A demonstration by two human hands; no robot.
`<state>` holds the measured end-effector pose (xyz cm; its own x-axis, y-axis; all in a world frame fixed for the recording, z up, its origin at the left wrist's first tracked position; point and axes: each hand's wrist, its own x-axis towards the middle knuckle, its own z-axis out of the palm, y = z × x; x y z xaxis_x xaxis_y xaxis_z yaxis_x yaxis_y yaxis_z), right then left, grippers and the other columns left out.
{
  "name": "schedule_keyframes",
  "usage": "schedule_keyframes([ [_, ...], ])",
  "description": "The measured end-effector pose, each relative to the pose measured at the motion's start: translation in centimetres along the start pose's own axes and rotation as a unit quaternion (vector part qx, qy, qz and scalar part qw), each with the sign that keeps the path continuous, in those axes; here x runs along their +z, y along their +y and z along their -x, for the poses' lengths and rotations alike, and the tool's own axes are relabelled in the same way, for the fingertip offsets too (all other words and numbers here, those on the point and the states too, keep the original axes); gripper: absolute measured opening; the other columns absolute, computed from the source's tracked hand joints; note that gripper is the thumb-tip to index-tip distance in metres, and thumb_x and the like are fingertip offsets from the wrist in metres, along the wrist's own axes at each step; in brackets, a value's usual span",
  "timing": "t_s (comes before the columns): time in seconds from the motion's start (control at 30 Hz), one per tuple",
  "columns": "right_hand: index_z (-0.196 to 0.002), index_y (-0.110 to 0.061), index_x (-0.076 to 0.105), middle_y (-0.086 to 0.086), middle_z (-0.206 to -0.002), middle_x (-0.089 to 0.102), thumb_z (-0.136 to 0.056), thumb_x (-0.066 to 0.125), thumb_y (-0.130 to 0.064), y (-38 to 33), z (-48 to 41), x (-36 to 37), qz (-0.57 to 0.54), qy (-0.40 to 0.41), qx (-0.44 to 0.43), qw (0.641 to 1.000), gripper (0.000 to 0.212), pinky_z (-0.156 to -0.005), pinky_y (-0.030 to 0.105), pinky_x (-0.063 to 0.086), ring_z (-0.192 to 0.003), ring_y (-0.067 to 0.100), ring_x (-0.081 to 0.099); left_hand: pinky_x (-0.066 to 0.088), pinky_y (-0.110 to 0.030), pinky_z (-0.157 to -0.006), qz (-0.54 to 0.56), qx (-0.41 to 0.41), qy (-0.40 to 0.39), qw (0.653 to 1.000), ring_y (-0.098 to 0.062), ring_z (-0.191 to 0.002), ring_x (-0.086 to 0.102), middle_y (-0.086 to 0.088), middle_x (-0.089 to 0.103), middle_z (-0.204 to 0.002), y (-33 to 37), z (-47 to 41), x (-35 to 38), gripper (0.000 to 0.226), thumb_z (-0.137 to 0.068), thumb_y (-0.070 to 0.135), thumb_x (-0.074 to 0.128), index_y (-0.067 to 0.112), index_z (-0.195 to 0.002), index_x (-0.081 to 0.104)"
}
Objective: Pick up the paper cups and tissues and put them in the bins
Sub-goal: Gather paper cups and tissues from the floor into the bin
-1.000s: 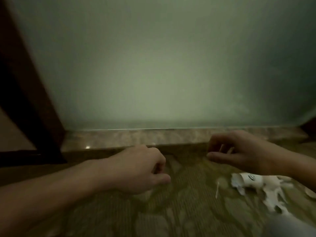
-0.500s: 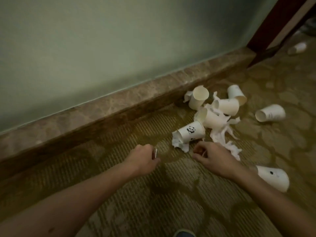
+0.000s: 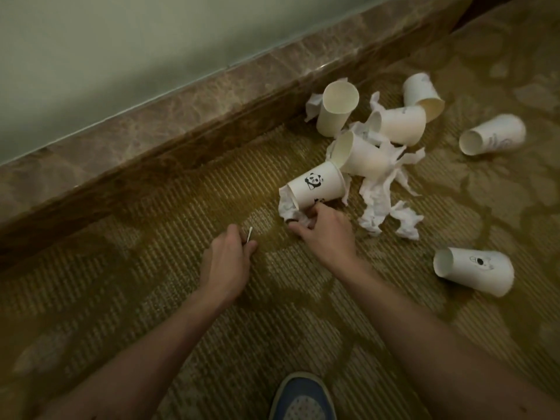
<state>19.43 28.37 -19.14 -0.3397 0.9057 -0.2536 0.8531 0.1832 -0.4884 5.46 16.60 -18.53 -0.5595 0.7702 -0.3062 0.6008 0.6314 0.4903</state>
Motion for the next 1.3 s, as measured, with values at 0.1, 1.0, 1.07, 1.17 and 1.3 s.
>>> schedule_keyframes([
  [0.1, -0.096, -0.015, 0.064, 0.001, -0.093, 0.065, -0.088, 0.067, -0.037, 0.4, -0.2, 0.6, -0.004, 0.009, -0.024, 1.000, 0.023, -0.067, 0.033, 0.040, -0.088, 0.023, 0.060, 0.041, -0.034, -0.073, -0.009, -0.007, -0.017, 1.000, -0.023, -0.090, 0.058, -0.003, 0.061, -0.098, 0.1, 0.0, 0.3, 0.015, -0.097, 0.031, 0.053, 0.018, -0.091, 0.057],
  [1.0, -0.082, -0.011, 0.070, 0.000, -0.070, 0.065, -0.086, 0.063, -0.035, 2.6, 11.2, -9.5, -0.399, -0.170, -0.021, 0.901, 0.026, -0.059, 0.024, 0.047, -0.064, 0.009, 0.058, 0.042, -0.025, -0.056, 0.468, -0.068, -0.224, 0.852, -0.002, -0.052, 0.057, 0.008, 0.064, -0.059, 11.2, 7.1, 0.8, 0.059, -0.089, 0.070, 0.040, 0.024, -0.067, 0.070],
  [1.07, -0.076, -0.011, 0.068, -0.002, -0.063, 0.065, -0.092, 0.062, -0.025, 2.7, 11.2, -9.0, -0.392, -0.126, -0.014, 0.911, 0.022, -0.057, 0.022, 0.046, -0.059, 0.006, 0.058, 0.041, -0.022, -0.049, 0.450, -0.055, -0.191, 0.870, -0.002, -0.051, 0.057, 0.008, 0.061, -0.057, 11.7, 7.6, 1.7, 0.052, -0.092, 0.063, 0.043, 0.023, -0.068, 0.066],
  [1.17, -0.087, -0.013, 0.074, 0.001, -0.075, 0.072, -0.094, 0.061, -0.018, 3.0, 11.2, -8.7, -0.371, -0.149, -0.023, 0.916, 0.016, -0.062, 0.023, 0.050, -0.067, 0.005, 0.064, 0.048, -0.032, -0.059, 0.436, -0.071, -0.126, 0.888, -0.013, -0.067, 0.064, 0.007, 0.064, -0.065, 11.8, 7.7, 2.5, 0.046, -0.095, 0.058, 0.041, 0.024, -0.072, 0.061],
  [1.3, -0.085, -0.022, 0.077, 0.006, -0.083, 0.073, -0.087, 0.065, -0.021, 4.3, 10.4, -9.8, -0.406, -0.223, 0.009, 0.886, 0.013, -0.065, 0.026, 0.053, -0.075, 0.013, 0.067, 0.042, -0.026, -0.043, 0.401, -0.048, -0.090, 0.910, -0.005, -0.043, 0.053, 0.010, 0.055, -0.045, 11.6, 6.9, 2.3, 0.058, -0.098, 0.055, 0.037, 0.022, -0.054, 0.055],
])
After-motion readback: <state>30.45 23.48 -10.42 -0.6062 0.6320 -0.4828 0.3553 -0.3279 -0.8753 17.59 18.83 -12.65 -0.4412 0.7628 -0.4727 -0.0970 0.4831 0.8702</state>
